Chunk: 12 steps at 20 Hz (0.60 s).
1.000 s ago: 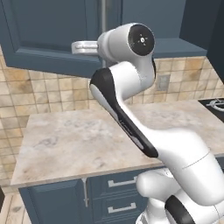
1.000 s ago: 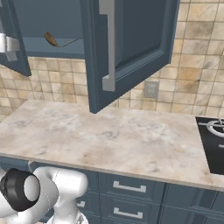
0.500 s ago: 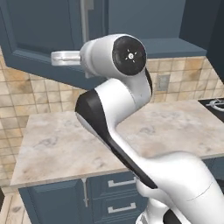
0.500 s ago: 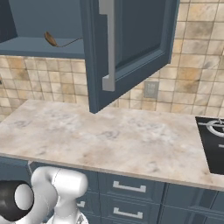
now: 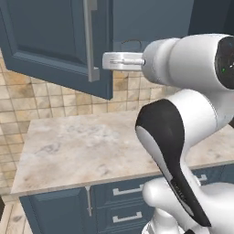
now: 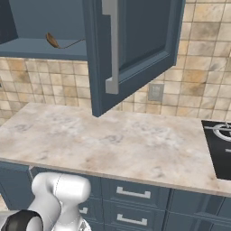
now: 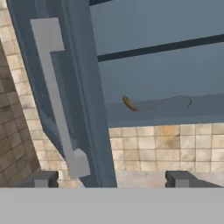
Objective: Open the cabinet and move the ladle to the pot. Then close the cabinet.
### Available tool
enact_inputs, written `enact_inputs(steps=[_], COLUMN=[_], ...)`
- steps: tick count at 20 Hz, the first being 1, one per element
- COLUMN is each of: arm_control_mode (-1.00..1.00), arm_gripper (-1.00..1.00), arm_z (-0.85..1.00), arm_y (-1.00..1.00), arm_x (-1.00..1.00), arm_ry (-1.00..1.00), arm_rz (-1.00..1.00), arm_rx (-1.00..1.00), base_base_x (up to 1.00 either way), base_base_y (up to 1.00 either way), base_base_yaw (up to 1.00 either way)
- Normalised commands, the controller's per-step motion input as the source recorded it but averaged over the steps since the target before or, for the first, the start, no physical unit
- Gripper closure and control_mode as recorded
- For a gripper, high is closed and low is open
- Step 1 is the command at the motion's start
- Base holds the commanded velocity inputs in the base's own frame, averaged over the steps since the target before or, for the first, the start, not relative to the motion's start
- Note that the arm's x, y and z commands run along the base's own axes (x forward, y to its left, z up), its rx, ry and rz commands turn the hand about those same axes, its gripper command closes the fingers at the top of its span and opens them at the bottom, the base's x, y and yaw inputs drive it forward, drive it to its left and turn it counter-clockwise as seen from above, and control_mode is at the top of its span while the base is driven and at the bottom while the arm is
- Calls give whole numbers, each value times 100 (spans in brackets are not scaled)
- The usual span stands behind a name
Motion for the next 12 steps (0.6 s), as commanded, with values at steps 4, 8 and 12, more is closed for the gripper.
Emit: enact_inputs(steps=[4,8,12], arm_control_mode=[-100,-100,-100], arm_gripper=[-100,-100,-100], arm_z=[0,-1,-17], arm_y=[-100,-78,-19], arm_x=[29,52,78], arm_ry=[5,5,0], arm_rz=[0,6,13], arm_rx=[14,18,16], base_base_x=[0,0,0], base_base_y=[0,0,0], base_base_yaw=[0,0,0])
